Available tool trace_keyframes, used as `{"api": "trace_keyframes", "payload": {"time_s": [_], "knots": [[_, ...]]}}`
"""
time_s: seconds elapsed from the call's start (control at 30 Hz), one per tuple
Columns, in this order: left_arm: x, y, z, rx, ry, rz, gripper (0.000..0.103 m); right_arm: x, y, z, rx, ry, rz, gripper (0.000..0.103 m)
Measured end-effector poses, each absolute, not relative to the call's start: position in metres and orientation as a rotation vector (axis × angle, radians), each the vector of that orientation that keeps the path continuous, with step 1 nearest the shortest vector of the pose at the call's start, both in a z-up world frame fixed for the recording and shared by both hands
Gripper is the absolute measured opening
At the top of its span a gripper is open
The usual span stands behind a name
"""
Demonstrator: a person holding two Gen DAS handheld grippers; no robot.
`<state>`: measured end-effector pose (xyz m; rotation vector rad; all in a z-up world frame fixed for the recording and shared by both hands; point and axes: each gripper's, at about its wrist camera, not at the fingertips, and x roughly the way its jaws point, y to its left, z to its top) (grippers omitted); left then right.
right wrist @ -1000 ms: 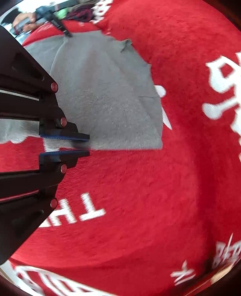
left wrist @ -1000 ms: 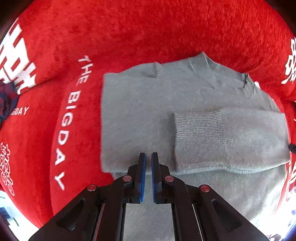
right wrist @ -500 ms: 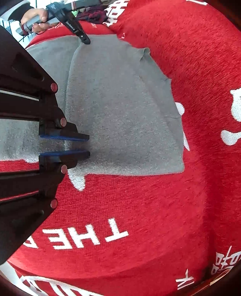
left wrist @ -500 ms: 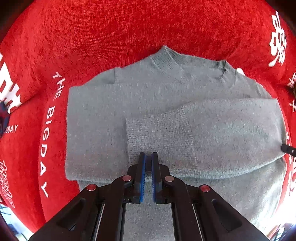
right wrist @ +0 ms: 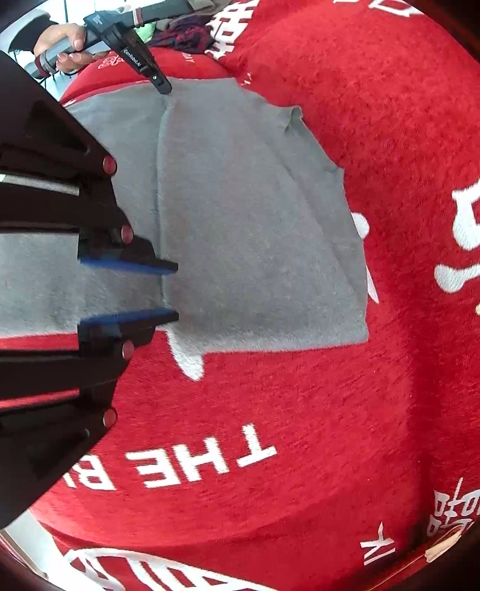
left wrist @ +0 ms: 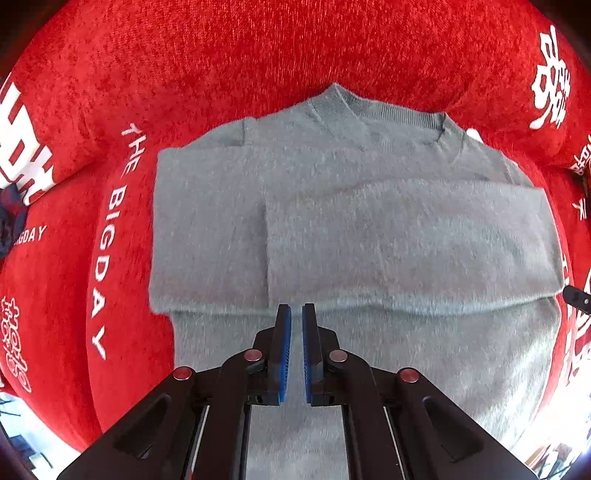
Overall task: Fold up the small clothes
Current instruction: 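Open the left tool and lift it off the sleeve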
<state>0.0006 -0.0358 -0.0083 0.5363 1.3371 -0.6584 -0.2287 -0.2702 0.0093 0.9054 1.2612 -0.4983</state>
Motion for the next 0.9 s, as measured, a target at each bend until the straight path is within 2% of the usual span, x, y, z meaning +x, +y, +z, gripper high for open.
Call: {"api": "trace_keyframes", "payload": {"time_s": [0.07,0.2,0.27,0.3,0.33,0.37,0.43,0.53,0.9], "knots": [[-0.003,-0.032,-0.007,0.546,1.348,-0.651,0.007,-0.229,-0.264,0.014,0.913,1.251,-0.494,0.057],[-0.009,-0.023,-0.006,0.557,1.378,-0.634,0.007,-0.227,-0.246,0.022,0.919,1.244,-0.456,0.059],[-0.012,-0.020,-0.004,0.554,1.372,-0.630,0.011,-0.227,-0.239,0.024,0.929,1.243,-0.438,0.068],[-0.013,-0.018,-0.003,0.547,1.376,-0.629,0.051,-0.227,-0.235,0.025,0.935,1.241,-0.428,0.071],[-0.014,-0.017,-0.003,0.541,1.378,-0.624,0.103,-0.225,-0.231,0.025,0.936,1.239,-0.422,0.072],[-0.015,-0.014,0.000,0.535,1.359,-0.608,0.100,-0.225,-0.228,0.026,0.934,1.241,-0.415,0.072],[-0.017,-0.015,0.002,0.548,1.333,-0.599,0.102,-0.226,-0.224,0.026,0.932,1.247,-0.408,0.073],[-0.021,-0.016,-0.001,0.575,1.325,-0.584,0.102,-0.227,-0.220,0.025,0.943,1.249,-0.395,0.081],[-0.024,-0.014,-0.009,0.557,1.371,-0.611,0.102,-0.239,-0.212,0.029,0.977,1.249,-0.359,0.081]]}}
